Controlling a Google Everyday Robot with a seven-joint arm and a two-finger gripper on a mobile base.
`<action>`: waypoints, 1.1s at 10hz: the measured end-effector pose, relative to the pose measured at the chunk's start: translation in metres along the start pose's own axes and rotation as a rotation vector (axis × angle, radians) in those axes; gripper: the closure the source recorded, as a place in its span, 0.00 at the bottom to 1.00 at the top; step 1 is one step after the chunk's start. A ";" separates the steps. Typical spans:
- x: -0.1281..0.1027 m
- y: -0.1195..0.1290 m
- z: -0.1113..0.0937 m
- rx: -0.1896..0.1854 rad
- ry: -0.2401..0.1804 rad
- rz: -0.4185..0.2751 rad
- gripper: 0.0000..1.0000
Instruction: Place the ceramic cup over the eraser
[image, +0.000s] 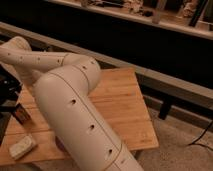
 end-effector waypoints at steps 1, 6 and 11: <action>0.002 0.001 0.005 -0.011 0.007 0.002 0.35; 0.009 0.005 0.023 -0.061 0.012 0.002 0.79; 0.015 -0.005 0.025 -0.049 0.006 0.013 1.00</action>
